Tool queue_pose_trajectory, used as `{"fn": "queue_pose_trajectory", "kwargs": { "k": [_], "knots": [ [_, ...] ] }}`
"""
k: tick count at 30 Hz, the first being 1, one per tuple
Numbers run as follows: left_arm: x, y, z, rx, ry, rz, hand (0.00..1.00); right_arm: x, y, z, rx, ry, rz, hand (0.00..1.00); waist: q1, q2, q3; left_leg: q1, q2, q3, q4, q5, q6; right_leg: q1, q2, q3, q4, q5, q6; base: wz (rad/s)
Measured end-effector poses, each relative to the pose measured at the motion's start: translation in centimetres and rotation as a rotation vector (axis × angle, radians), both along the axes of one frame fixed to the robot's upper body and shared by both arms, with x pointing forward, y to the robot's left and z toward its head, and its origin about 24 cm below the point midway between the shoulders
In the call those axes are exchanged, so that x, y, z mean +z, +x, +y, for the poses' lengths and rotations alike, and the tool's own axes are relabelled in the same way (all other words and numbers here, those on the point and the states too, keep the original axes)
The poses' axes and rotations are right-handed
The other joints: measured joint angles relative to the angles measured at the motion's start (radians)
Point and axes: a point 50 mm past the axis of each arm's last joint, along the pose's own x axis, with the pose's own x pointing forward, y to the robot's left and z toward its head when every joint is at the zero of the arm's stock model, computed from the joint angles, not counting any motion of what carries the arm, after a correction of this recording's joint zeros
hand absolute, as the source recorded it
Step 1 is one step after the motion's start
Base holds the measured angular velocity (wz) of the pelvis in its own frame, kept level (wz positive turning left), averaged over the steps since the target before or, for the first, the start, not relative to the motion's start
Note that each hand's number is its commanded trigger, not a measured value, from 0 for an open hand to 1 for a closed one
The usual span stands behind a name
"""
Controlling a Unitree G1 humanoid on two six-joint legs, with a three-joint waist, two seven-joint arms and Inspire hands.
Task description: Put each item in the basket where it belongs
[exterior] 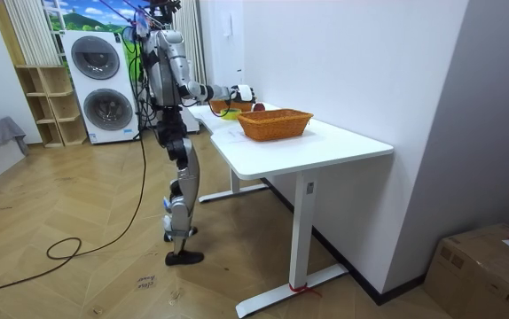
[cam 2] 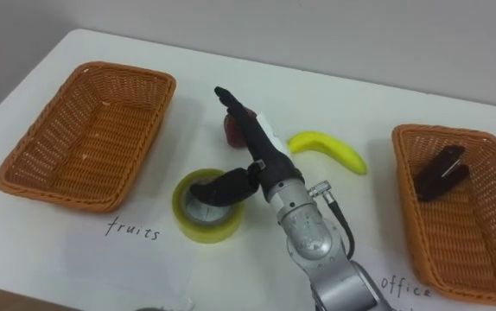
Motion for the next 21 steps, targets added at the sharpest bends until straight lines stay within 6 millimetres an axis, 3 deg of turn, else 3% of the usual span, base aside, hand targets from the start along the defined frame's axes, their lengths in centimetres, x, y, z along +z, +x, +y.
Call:
{"fn": "queue_pose_trajectory", "kwargs": {
  "k": [8, 21],
  "knots": [
    [0.08, 0.03, 0.29, -0.004, 0.004, -0.003, 0.0, -0.32, 0.01, -0.07, 0.008, -0.045, -0.001, 0.0, 0.001, -0.009, 0.0036, 0.001, -0.002, 0.0, 0.002, 0.002, 0.003, 0.0, -0.002, 0.0, 0.0, 0.001, 0.002, 0.0],
    [0.39, 0.81, 0.52, -0.013, 0.009, -0.043, 0.0, -0.53, -0.1, -0.22, 0.07, -0.134, -0.002, 0.0, 0.0, -0.004, 0.0079, 0.0, -0.002, 0.0, -0.001, 0.002, 0.003, 0.0, -0.001, 0.0, -0.001, 0.001, 0.002, 0.0]
  ]
}}
